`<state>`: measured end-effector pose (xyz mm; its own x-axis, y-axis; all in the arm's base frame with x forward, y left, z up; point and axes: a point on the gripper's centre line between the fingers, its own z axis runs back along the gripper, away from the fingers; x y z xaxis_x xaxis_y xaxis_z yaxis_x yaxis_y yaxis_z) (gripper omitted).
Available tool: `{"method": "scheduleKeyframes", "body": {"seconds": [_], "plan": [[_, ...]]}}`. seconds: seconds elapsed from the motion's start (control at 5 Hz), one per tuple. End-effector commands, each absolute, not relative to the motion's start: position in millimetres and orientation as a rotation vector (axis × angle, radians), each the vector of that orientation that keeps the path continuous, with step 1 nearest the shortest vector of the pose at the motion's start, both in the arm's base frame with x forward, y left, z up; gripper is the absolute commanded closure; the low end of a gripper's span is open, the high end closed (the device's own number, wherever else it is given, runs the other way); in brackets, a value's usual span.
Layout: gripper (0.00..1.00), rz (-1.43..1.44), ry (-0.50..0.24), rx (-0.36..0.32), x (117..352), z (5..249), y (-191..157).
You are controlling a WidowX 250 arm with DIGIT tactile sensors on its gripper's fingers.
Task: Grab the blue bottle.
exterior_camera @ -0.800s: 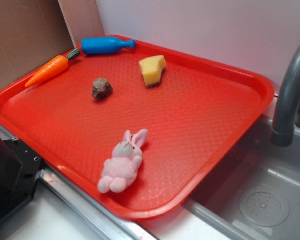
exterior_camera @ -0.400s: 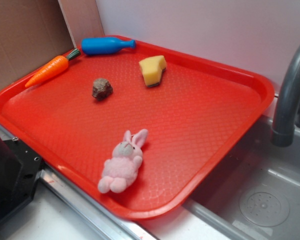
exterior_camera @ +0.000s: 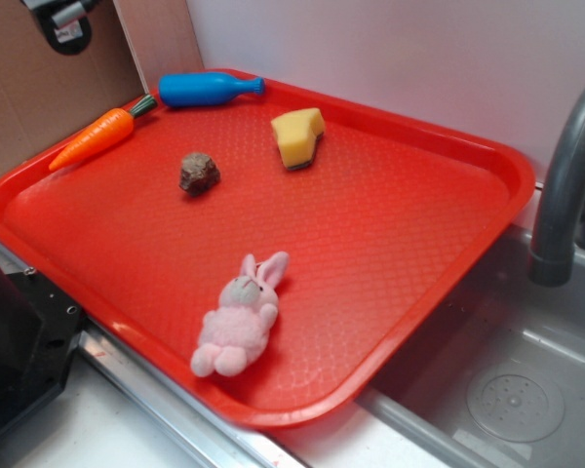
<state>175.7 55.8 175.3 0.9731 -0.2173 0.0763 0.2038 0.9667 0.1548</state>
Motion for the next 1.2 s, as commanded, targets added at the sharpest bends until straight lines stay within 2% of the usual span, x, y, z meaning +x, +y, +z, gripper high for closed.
{"method": "scheduleKeyframes", "body": {"seconds": [0.0, 0.6, 0.8, 1.0], "plan": [[0.00, -0.213, -0.147, 0.156, 200.3, 165.2, 95.5], [0.00, -0.213, -0.147, 0.156, 200.3, 165.2, 95.5], [0.00, -0.354, -0.168, 0.224, 248.1, 137.0, 98.1], [0.00, -0.459, -0.230, 0.269, 271.5, 126.1, 102.0]]}}
